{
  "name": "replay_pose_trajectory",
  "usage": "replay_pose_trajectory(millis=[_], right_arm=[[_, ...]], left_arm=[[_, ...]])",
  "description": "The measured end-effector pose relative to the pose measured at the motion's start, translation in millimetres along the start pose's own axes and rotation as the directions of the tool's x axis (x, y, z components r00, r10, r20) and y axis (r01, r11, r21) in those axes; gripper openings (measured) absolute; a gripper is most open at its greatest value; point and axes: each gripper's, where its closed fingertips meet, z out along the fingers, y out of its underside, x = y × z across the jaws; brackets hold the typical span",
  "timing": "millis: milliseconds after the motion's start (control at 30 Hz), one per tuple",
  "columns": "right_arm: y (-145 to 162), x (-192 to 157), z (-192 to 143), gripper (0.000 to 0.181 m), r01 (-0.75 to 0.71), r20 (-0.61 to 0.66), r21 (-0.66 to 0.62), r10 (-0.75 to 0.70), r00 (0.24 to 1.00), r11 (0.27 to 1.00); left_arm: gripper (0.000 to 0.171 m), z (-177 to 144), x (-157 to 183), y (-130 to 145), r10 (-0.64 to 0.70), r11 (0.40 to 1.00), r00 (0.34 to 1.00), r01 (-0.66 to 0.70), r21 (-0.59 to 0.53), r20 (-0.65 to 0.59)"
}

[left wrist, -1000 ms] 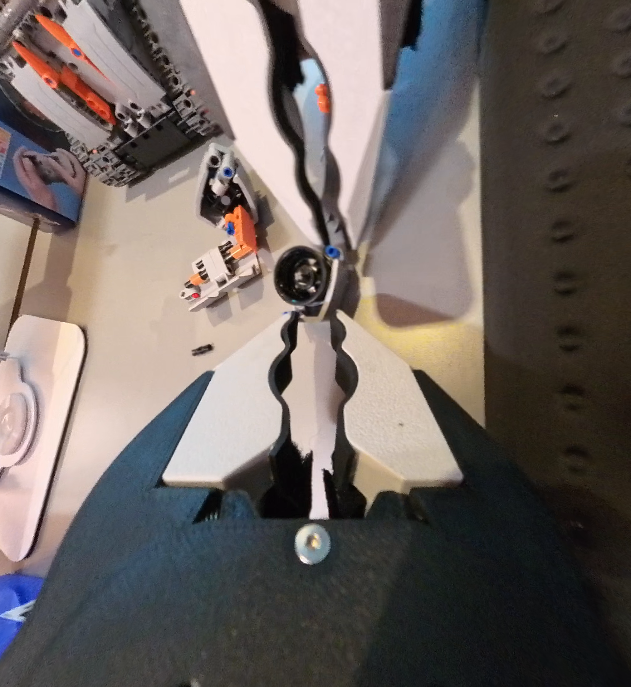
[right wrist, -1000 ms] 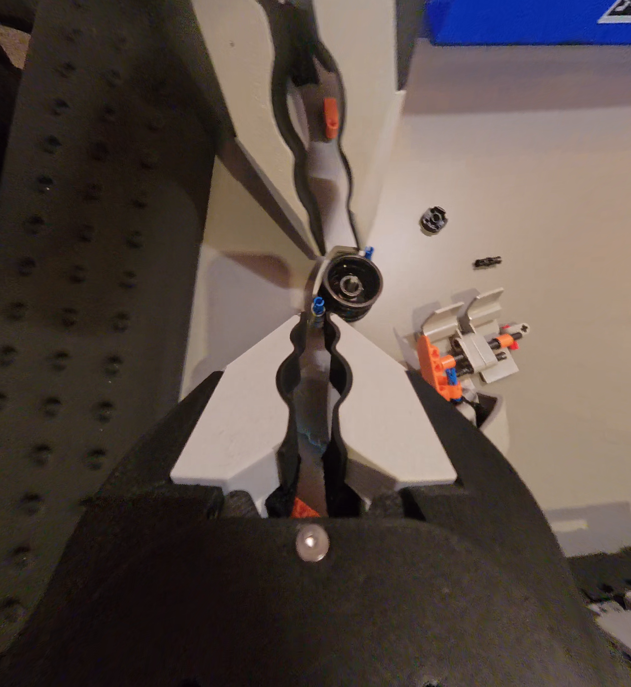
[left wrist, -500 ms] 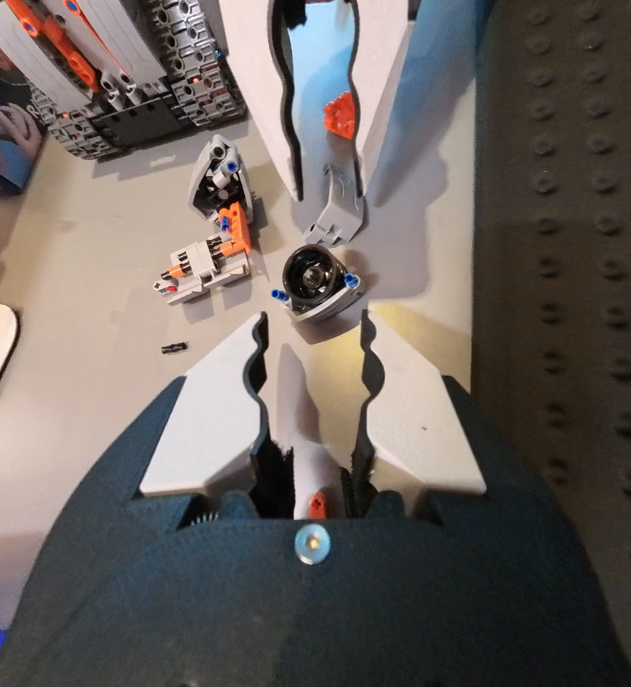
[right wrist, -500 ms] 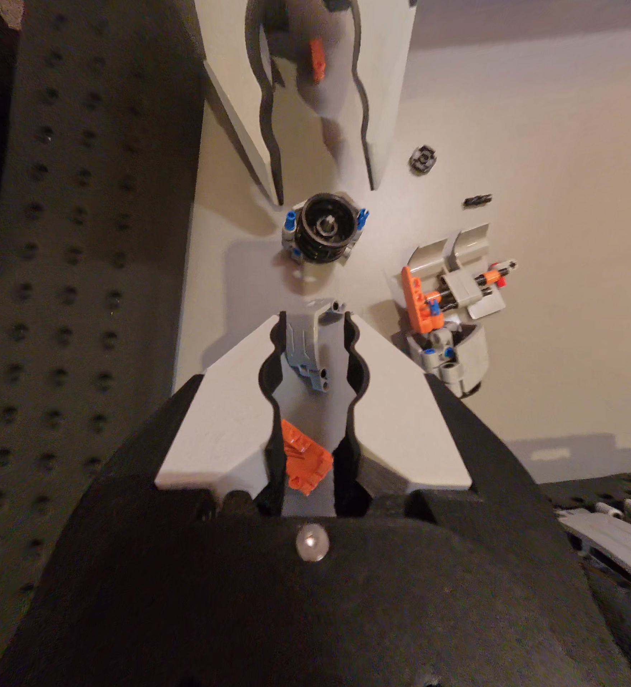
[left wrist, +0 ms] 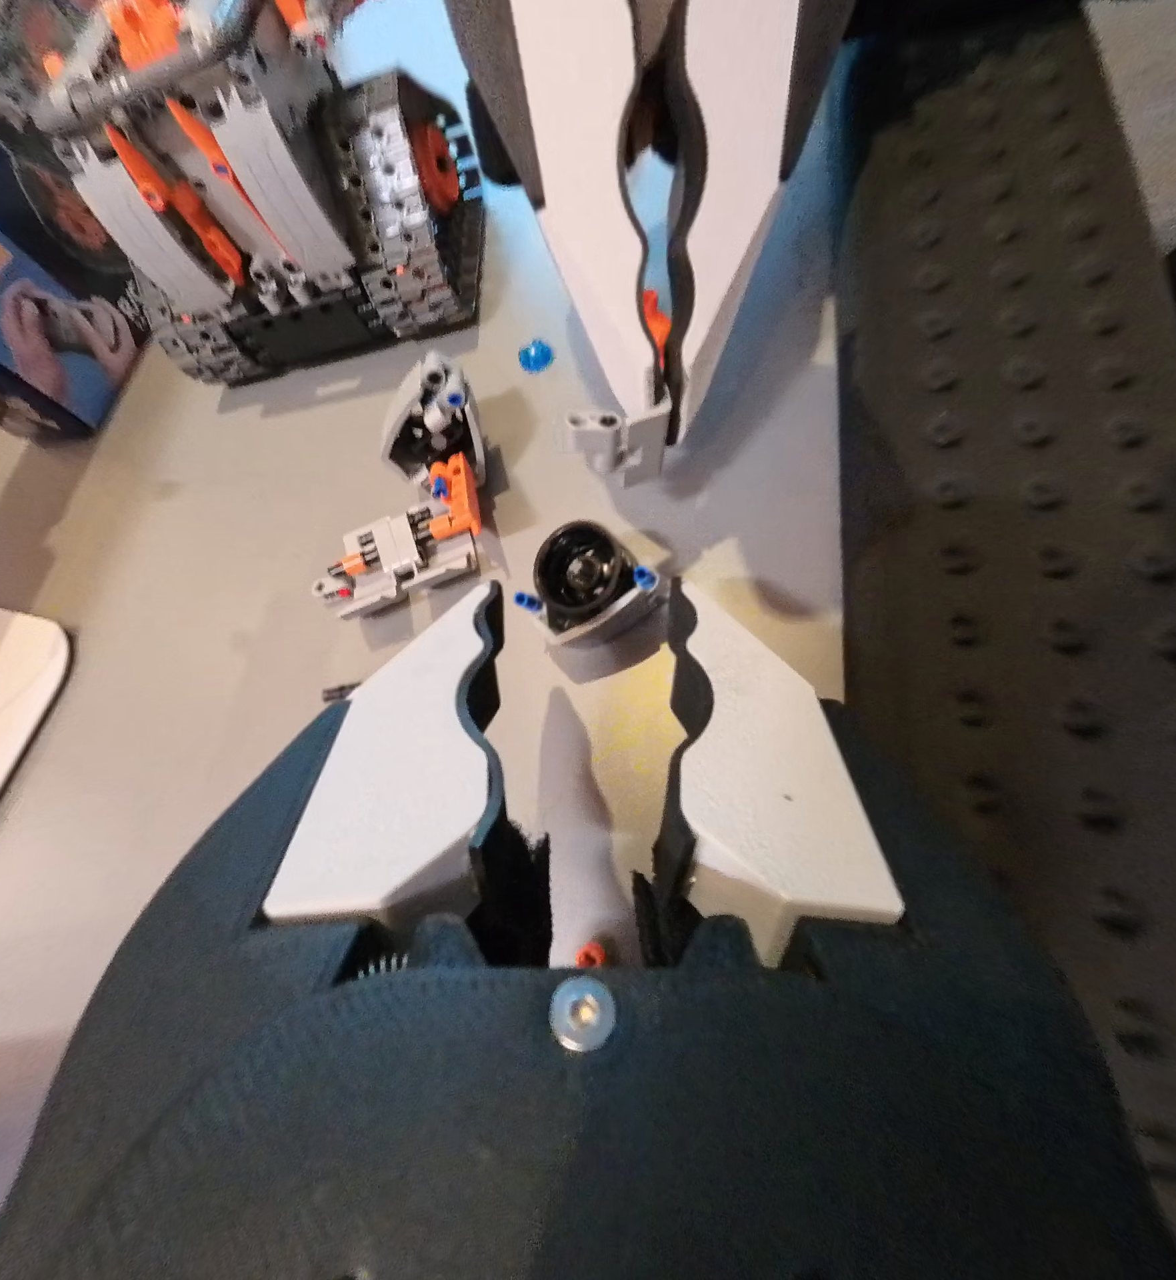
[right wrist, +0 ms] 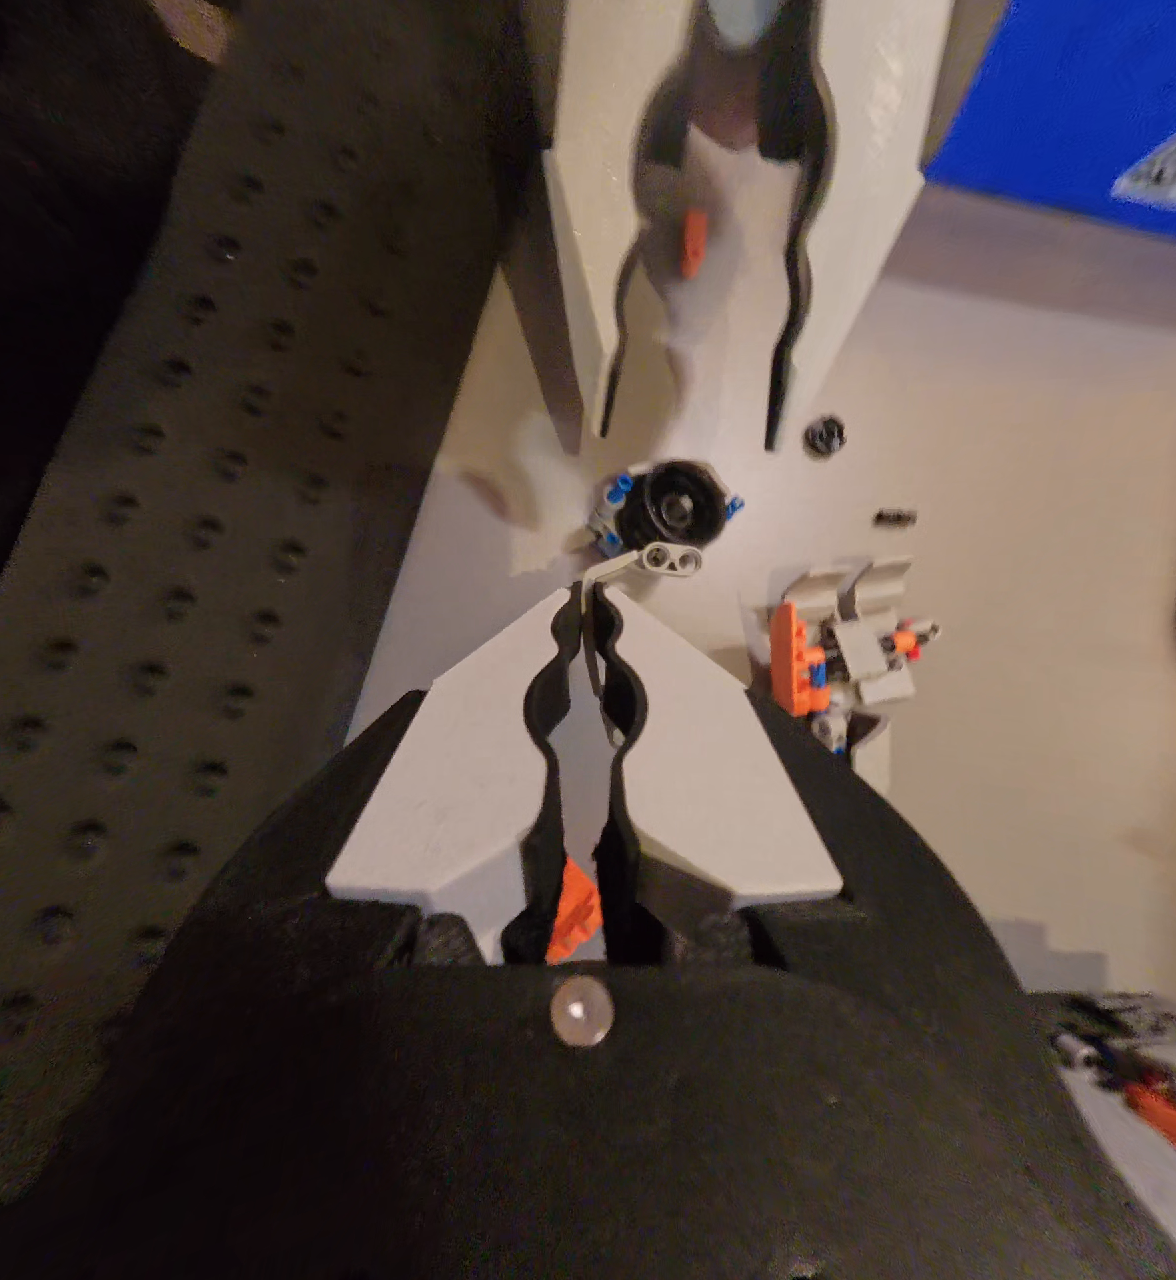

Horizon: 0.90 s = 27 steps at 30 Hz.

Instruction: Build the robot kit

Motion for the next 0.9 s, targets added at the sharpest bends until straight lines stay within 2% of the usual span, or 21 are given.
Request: replay_pose_trajectory(millis=[200, 300, 500, 800, 900], right_arm=[[-17.0, -10.7, 0.3, 0.0, 0.294, -0.101, -0.007, -0.294, 0.951, 0.956], [-22.9, -15.3, -0.5, 0.0, 0.365, -0.127, -0.007, -0.363, 0.923, 0.931], [-27.7, -25.5, 0.0, 0.0, 0.399, -0.103, 0.021, -0.395, 0.913, 0.917], [-28.5, -11.2, -1.4, 0.009, 0.325, -0.14, 0.061, -0.314, 0.939, 0.944], [-27.2, -0.5, -3.4, 0.02, 0.279, -0.174, 0.061, -0.265, 0.948, 0.958]], left_arm=[[0.041, -7.1, 19.2, -37.6, 0.099, 0.987, 0.993, -0.09, 0.13, -0.065], [0.023, -1.9, 27.7, -38.4, 0.14, 0.985, 0.985, -0.128, 0.118, -0.1], [0.014, -1.6, 39.8, -40.8, 0.159, 0.979, 0.977, -0.139, 0.147, -0.14], [0.007, -9.3, 38.4, -44.2, 0.174, 0.969, 0.982, -0.158, 0.192, -0.073], [0.004, -10.4, 36.2, -44.6, 0.197, 0.963, 0.98, -0.188, 0.191, -0.029]])
